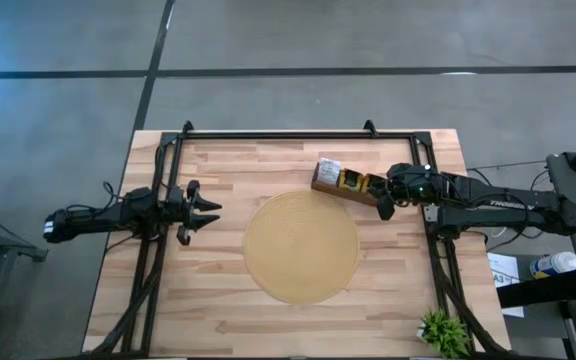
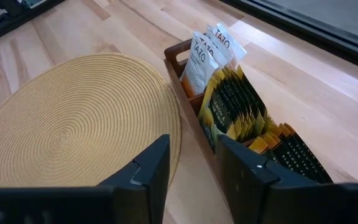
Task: Pick & Place Tea
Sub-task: Return to Home Position
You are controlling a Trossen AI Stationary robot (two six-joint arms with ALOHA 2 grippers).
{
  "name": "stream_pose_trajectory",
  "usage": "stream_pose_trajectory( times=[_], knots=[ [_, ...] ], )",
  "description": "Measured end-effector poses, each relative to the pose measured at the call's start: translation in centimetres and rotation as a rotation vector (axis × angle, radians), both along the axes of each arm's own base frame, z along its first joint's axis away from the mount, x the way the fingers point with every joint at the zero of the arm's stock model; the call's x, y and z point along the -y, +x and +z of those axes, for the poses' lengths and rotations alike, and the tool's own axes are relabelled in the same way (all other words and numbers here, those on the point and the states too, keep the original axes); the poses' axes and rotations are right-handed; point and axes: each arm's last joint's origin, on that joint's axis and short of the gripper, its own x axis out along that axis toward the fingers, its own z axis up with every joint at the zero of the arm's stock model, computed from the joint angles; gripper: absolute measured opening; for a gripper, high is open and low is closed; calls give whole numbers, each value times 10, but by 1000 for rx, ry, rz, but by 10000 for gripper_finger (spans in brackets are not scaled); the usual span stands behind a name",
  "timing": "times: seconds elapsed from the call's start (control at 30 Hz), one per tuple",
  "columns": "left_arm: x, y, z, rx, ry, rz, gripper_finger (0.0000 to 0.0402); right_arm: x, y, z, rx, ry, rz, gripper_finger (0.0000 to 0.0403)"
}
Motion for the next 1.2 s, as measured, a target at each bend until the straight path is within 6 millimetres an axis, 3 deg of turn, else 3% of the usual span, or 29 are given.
stream_pose_trajectory(
  times=[0.77,0.87,1.07,1.2],
  knots=[
    [0,0,0,0,0,0,145,1,1,0,-1,-27,0,131],
    [0,0,0,0,0,0,145,4,0,1,33,-35,-143,126],
    [0,0,0,0,0,0,145,10,-16,-11,34,-62,-649,118],
    [0,0,0,0,0,0,145,11,-19,-12,43,-72,-715,121]
  ],
)
